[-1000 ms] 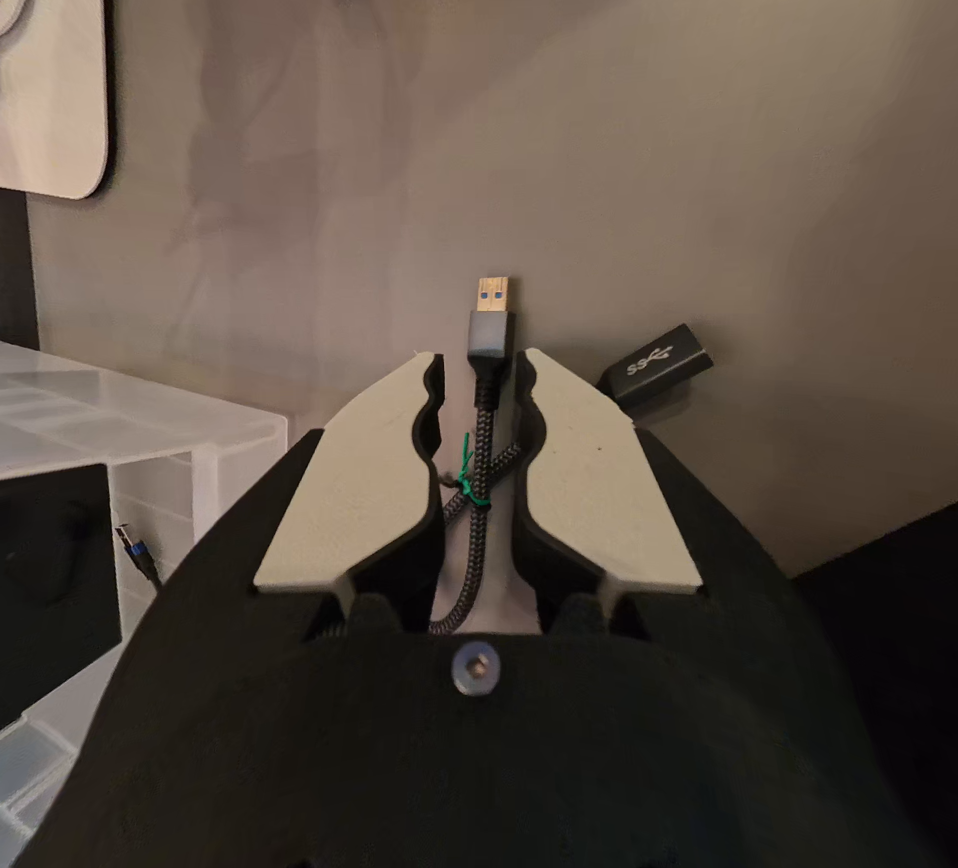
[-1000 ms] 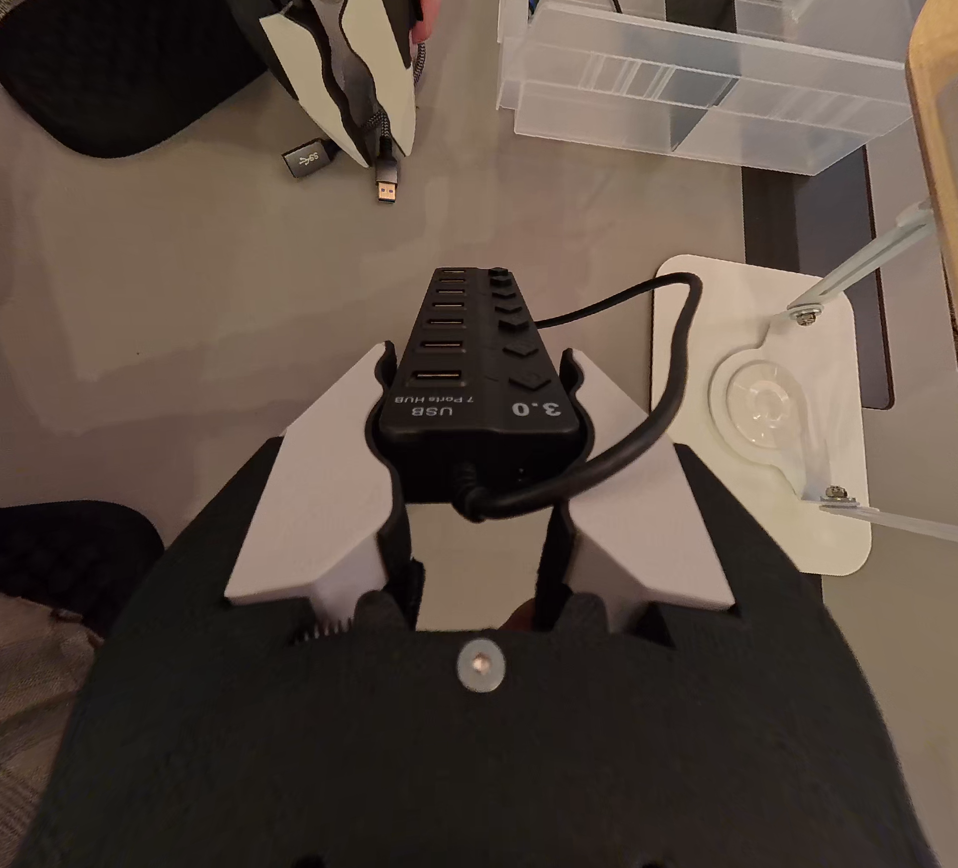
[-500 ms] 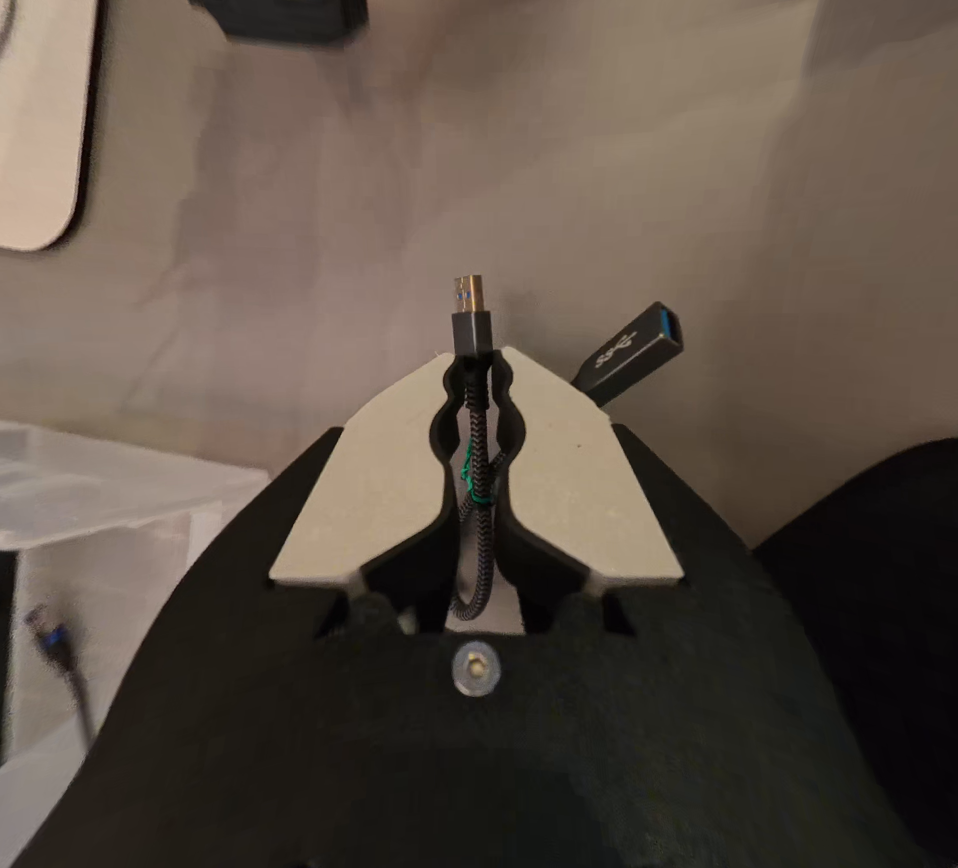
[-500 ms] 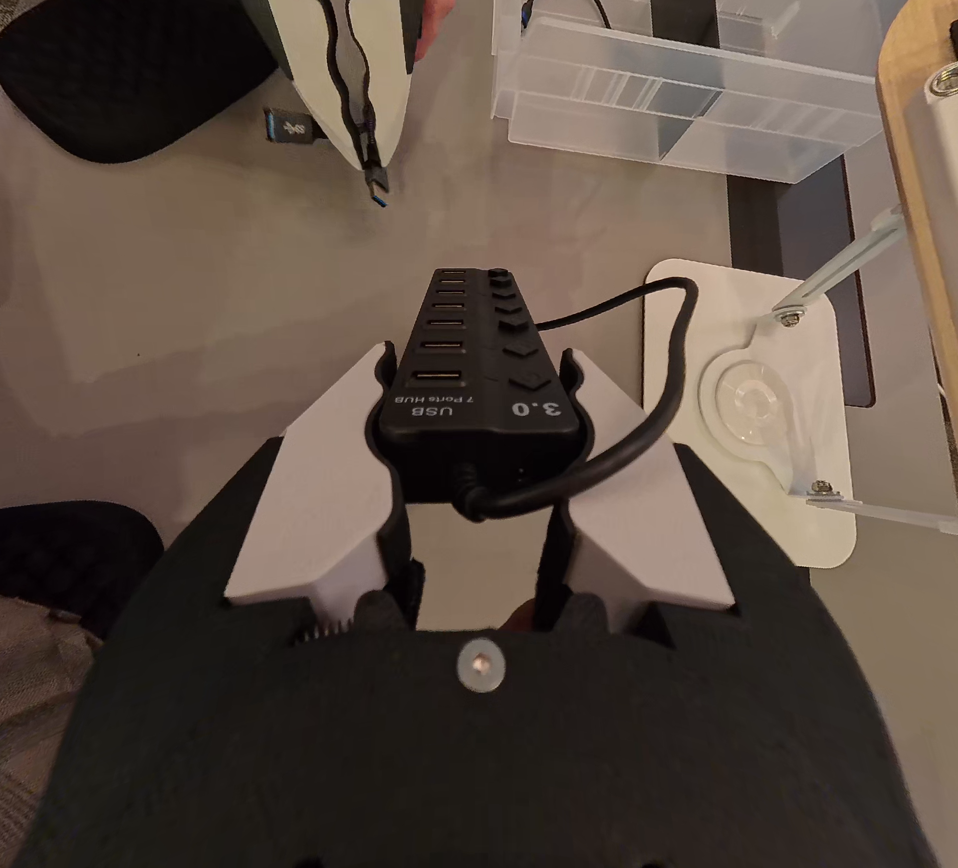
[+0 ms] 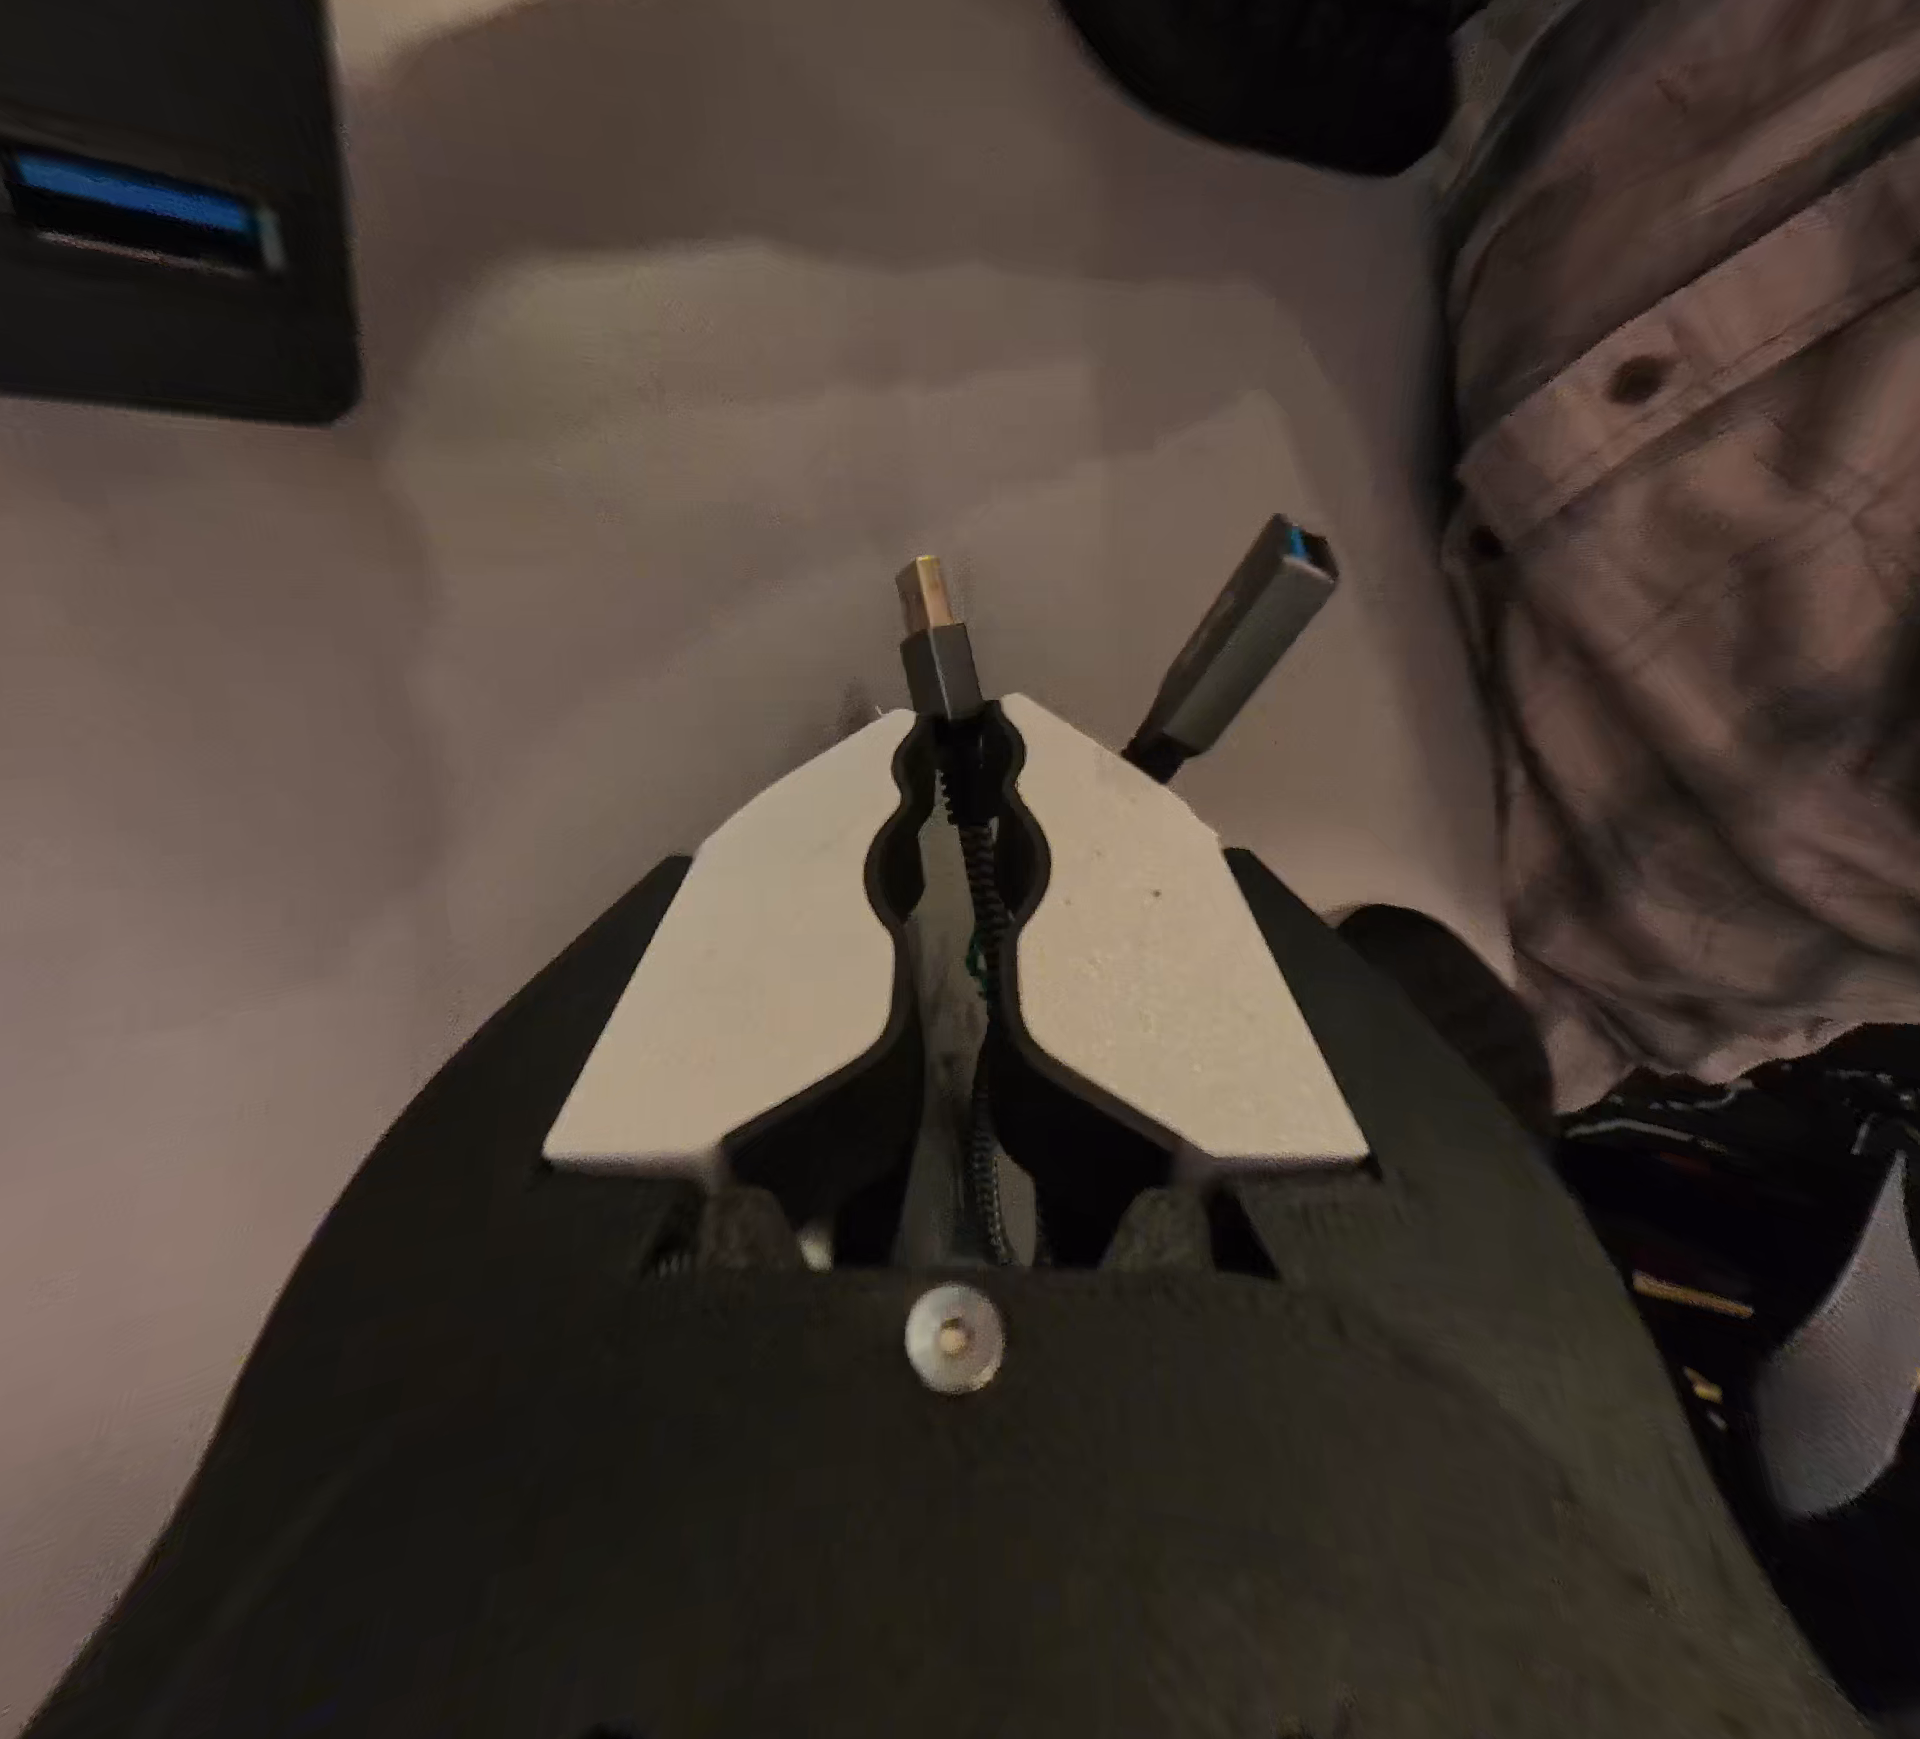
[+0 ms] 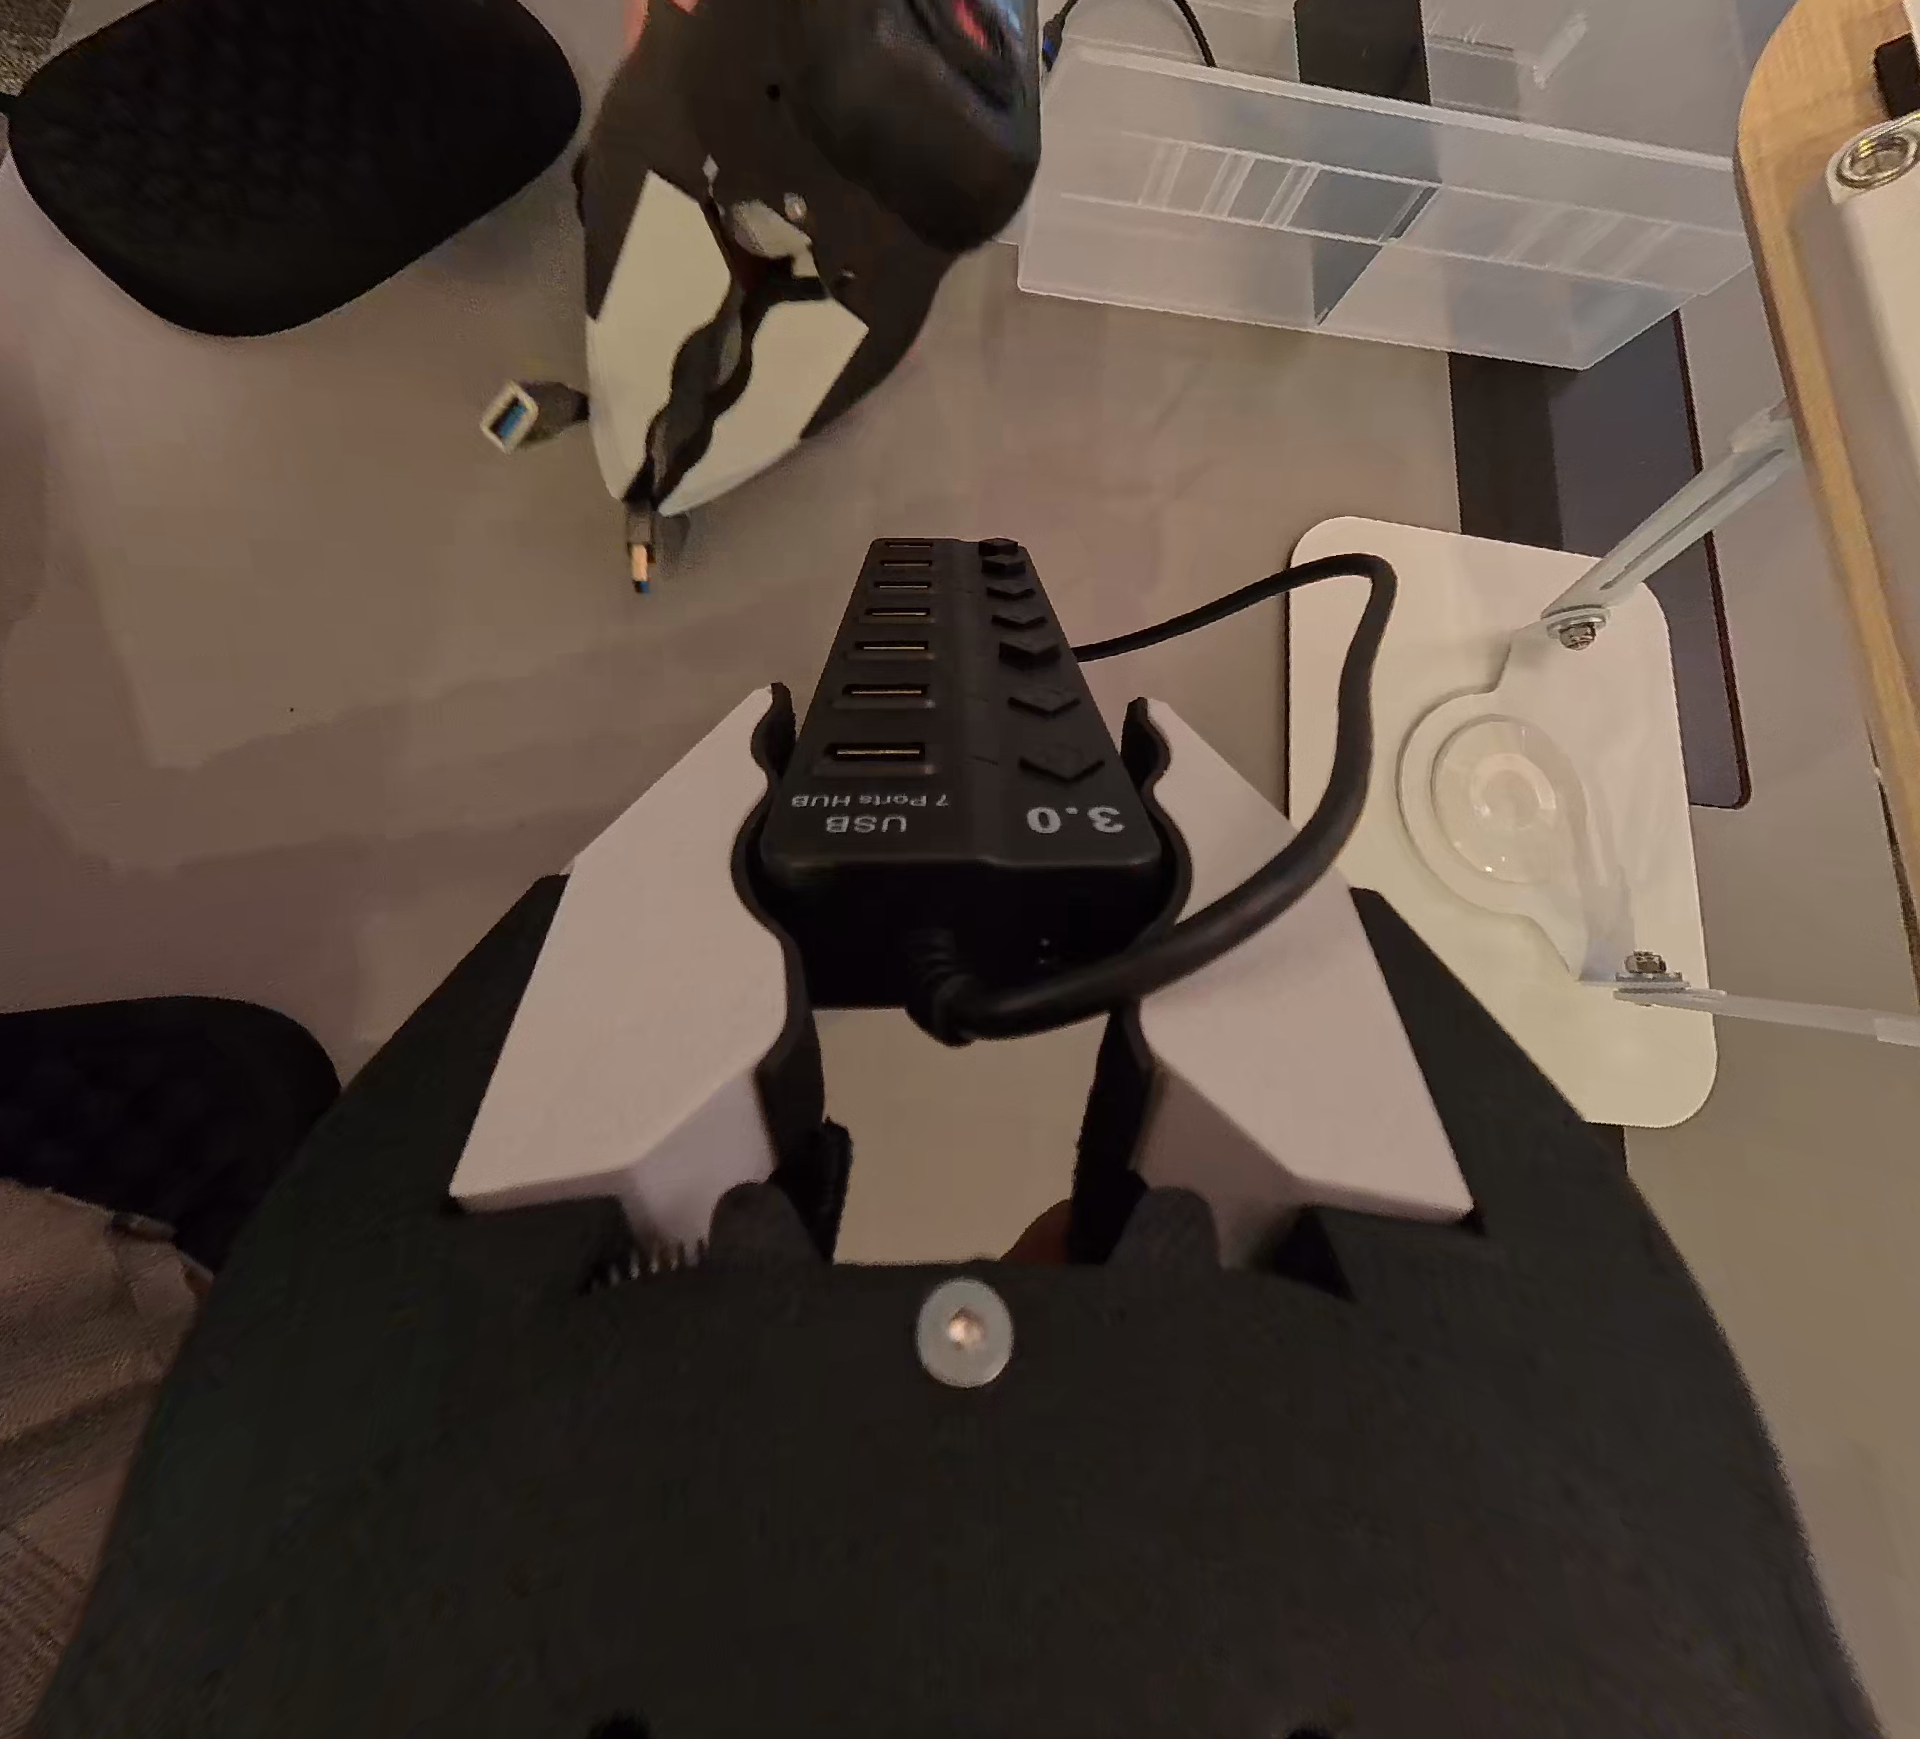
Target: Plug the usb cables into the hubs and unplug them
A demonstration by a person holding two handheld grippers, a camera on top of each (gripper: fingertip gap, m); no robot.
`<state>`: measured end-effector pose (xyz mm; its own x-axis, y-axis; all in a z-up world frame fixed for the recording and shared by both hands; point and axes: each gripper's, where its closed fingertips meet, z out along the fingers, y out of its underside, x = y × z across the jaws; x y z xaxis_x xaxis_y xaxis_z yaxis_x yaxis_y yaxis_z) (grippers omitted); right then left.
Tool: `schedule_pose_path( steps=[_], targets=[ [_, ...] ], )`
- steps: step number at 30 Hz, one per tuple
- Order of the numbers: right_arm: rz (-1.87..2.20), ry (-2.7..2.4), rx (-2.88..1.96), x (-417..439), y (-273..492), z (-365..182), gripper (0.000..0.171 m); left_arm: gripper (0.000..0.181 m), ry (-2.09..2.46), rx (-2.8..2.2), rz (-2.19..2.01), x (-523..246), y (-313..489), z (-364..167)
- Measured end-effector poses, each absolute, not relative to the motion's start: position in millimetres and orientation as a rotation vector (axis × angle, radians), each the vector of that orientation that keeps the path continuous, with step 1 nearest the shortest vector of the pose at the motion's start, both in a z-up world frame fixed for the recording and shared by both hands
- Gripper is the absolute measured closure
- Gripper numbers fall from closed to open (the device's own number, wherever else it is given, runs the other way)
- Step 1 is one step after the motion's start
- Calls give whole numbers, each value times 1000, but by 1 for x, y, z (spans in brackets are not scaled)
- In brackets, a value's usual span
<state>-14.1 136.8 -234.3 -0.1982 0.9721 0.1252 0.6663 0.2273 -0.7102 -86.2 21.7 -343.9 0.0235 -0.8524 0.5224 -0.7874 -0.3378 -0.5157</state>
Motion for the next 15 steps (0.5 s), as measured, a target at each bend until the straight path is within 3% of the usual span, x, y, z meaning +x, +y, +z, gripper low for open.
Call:
schedule_pose_path(
  steps=[15],
  targets=[
    [715, -1926, -1499, -11, 138, -232, 109, 172, 1824, -2248, -985, -82, 70, -361]
  ],
)
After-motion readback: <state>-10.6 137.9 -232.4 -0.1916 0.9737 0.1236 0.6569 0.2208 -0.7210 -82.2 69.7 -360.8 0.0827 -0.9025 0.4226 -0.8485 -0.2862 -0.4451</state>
